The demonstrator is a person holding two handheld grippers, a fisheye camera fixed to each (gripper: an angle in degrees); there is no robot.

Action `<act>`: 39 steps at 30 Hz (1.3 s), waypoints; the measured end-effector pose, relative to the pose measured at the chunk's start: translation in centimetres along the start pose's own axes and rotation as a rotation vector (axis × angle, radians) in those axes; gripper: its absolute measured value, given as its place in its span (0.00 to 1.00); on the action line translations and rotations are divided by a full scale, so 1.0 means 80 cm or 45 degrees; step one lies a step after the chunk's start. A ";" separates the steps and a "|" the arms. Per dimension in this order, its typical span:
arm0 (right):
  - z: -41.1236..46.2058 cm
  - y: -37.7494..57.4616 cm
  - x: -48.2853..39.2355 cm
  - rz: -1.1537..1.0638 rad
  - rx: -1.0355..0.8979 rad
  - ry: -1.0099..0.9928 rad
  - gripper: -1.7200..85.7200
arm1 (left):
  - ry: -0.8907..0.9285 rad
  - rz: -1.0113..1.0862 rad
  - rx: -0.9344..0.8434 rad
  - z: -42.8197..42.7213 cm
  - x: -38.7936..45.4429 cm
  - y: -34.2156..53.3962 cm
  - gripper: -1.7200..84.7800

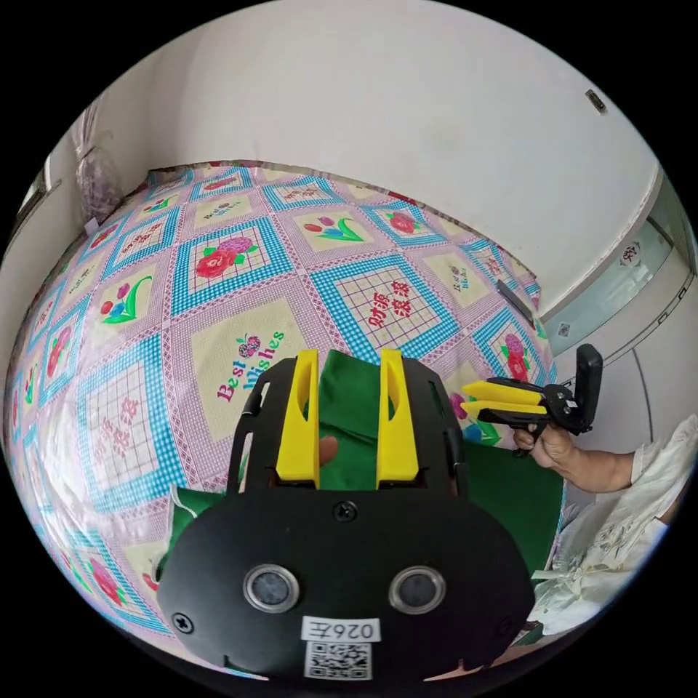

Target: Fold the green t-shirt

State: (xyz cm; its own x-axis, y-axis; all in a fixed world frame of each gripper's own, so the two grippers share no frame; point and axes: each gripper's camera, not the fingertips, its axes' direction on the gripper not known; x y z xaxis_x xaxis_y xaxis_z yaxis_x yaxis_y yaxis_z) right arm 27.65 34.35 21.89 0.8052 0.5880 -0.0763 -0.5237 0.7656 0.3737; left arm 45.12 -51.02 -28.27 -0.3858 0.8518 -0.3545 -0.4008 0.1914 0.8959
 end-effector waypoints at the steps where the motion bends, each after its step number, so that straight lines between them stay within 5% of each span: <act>1: 0.007 -0.005 0.001 0.015 -0.018 -0.002 0.07 | -0.004 0.018 -0.040 0.021 -0.007 -0.017 0.16; 11: 0.033 -0.029 0.014 0.087 -0.085 -0.093 0.09 | 0.019 0.063 -0.419 0.157 -0.038 -0.074 0.09; 15: 0.048 -0.019 0.012 0.088 -0.125 -0.063 0.02 | -0.040 0.160 -0.441 0.164 -0.039 -0.070 0.02; 23: -0.003 0.034 0.004 0.030 0.089 -0.233 0.00 | 0.295 0.160 -0.058 0.094 -0.087 -0.022 0.01; 31: -0.042 0.120 -0.142 -0.681 0.205 -0.053 0.00 | 0.572 0.149 0.239 0.024 -0.150 0.082 0.01; 39: -0.005 0.192 -0.239 -1.118 0.134 0.111 0.01 | 0.659 -0.031 0.222 0.030 -0.230 0.164 0.01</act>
State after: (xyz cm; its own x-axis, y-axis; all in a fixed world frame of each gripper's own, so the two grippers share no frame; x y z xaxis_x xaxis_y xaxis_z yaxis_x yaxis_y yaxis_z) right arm 4.11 35.01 28.75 0.8781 -0.1791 -0.4437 0.3047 0.9243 0.2298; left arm 48.96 -63.05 -9.37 -0.7543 0.5035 -0.4214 -0.2877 0.3234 0.9015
